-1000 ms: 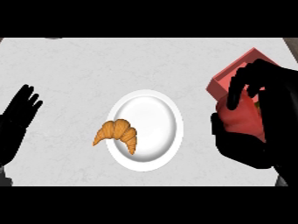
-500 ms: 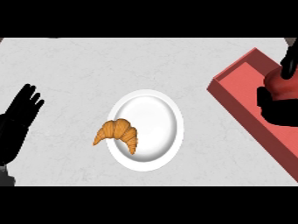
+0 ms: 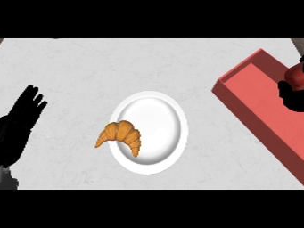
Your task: Pick the bell pepper from the plate and place it in the cardboard box
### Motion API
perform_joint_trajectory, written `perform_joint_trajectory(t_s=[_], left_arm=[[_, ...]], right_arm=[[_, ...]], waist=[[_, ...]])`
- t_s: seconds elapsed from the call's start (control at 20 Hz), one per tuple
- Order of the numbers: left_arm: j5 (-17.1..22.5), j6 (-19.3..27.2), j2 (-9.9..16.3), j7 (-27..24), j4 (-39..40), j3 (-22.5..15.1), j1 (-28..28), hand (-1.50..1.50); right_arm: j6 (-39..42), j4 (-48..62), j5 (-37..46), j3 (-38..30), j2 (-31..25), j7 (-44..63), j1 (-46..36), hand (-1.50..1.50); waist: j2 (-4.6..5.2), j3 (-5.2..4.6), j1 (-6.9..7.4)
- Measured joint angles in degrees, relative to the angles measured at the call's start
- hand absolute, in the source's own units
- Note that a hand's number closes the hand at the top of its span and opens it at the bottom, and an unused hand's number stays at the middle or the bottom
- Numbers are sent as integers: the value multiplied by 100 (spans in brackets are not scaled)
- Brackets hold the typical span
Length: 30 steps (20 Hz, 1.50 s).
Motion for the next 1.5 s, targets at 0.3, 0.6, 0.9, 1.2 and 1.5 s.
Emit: perform_joint_trajectory(t_s=[0.3, 0.6, 0.9, 1.2, 1.5], left_arm=[[66, -141, 38, 50, -93, 94, 68, 0], [71, -197, 6, 44, -115, 101, 111, 0], [-3, -190, -70, 68, -127, 108, 129, 0], [0, -182, -33, 87, -66, 186, 10, 0], [30, -218, -29, 105, -86, 226, 59, 0]], right_arm=[[-788, 944, 7, -163, 36, -809, 438, 150], [-828, 1907, -169, -440, 155, -859, 656, -150], [-1014, 2140, -468, -525, 280, -1381, 1053, -150], [-1779, 1954, -1195, -1236, 631, -1781, 977, -150], [-2112, 1529, -2296, -2218, 847, -1796, 1044, -150]], waist=[[6, 1, 15], [10, 0, 23], [2, 1, 3], [-4, 5, -30], [-19, 3, -66]])
